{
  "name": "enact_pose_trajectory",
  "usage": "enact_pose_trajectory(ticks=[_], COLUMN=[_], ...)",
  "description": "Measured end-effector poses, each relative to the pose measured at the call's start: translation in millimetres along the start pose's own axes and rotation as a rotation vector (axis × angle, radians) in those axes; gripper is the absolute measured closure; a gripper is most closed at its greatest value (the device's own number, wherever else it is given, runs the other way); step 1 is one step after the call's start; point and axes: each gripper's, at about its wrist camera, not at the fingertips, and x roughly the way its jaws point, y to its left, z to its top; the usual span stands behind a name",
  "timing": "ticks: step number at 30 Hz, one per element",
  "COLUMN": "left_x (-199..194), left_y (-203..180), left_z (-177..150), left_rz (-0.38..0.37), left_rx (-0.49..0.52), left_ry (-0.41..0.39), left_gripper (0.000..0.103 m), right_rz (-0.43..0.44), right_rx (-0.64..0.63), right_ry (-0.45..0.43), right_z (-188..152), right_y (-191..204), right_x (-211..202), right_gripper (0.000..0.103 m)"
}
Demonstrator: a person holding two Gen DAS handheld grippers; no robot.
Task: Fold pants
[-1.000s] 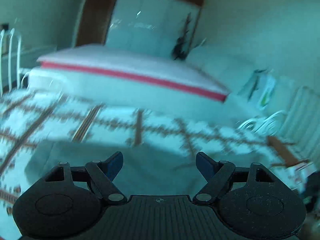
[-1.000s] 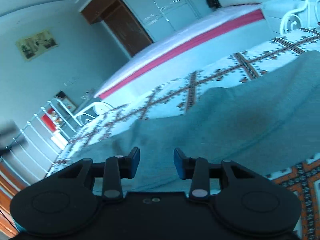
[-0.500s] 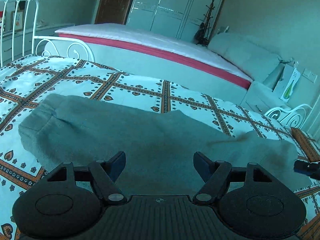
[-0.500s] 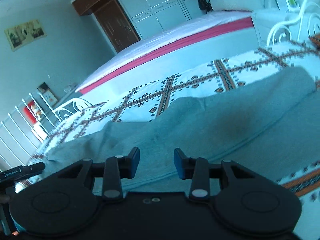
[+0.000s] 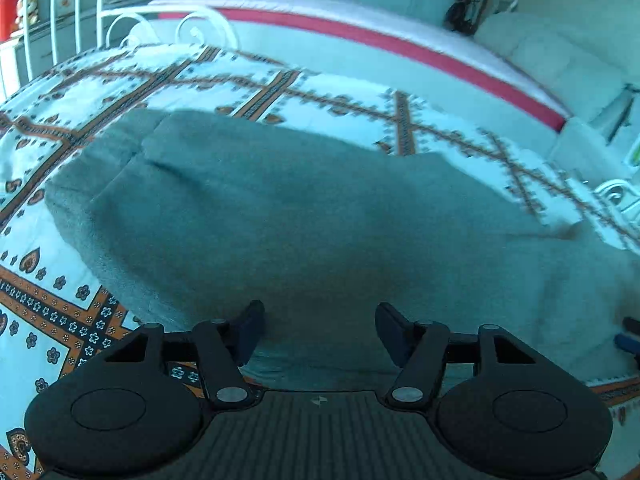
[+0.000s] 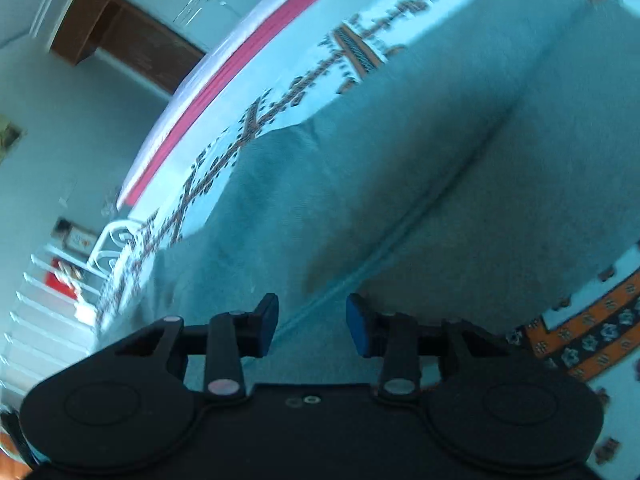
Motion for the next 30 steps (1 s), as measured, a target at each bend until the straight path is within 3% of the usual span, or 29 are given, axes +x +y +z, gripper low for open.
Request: enact_pose_trajectory(ticks=[3,4,5,6,8,12,14,16,17,18,19,21,27,29,30], left_x=[12,14,15,16,14,10,12,10,7,3,0,-3,18,17,16], left_y=[-6,-12,-18,-22,-24,-18,-19,-20,-21,-22,-24,-33,-50,-52,-51], left_z=[0,-1,-3,-4,-5,-2,-3,-1,-1,-1,-1,-3,-5,-7,-7], left_rz=[0.053,0.074,0.097,0.114,0.121,0.101,0.104,0.108,0.098,0.072,0.05,0.021,0.062,0.065,0.058], left_rx=[0.04,0.065,0.104,0.131,0.143,0.127,0.133,0.123,0.115,0.109,0.108,0.136,0.198,0.219,0.216], left_ry=[0.016,0.015,0.01,0.006,0.002,0.007,0.012,0.005,-0.01,-0.022,-0.03,-0.047,-0.008,-0.015,-0.012], left_gripper=[0.041,0.041,0.041,0.041,0.041,0.041,0.041,0.041,0.041,0.041,0.041,0.041,0.04,0.037,0.037], right_rz=[0.04,0.046,0.044,0.022,-0.008,0.04,-0.009,-0.122,-0.145,-0.127,-0.097,-0.075,-0.075,-0.079,-0.1], right_rx=[0.054,0.061,0.069,0.066,0.0,-0.111,-0.189,-0.257,-0.225,-0.175,-0.133,-0.084,0.083,0.119,0.136], right_ry=[-0.029,-0.036,-0.042,-0.044,-0.071,-0.173,-0.141,-0.04,0.011,0.007,-0.036,-0.137,-0.236,-0.238,-0.229], right_z=[7,8,9,11,9,-7,-19,-28,-29,-29,-27,-20,24,33,35], right_y=[-9,-12,-14,-15,-4,32,40,33,21,9,1,-9,-39,-47,-55], right_x=[4,6,7,8,1,-54,-64,-44,-35,-37,-45,-66,-67,-54,-48], right_gripper=[0.075,0.079,0.086,0.103,0.103,0.103,0.103,0.093,0.094,0.097,0.085,0.076,0.076,0.073,0.076])
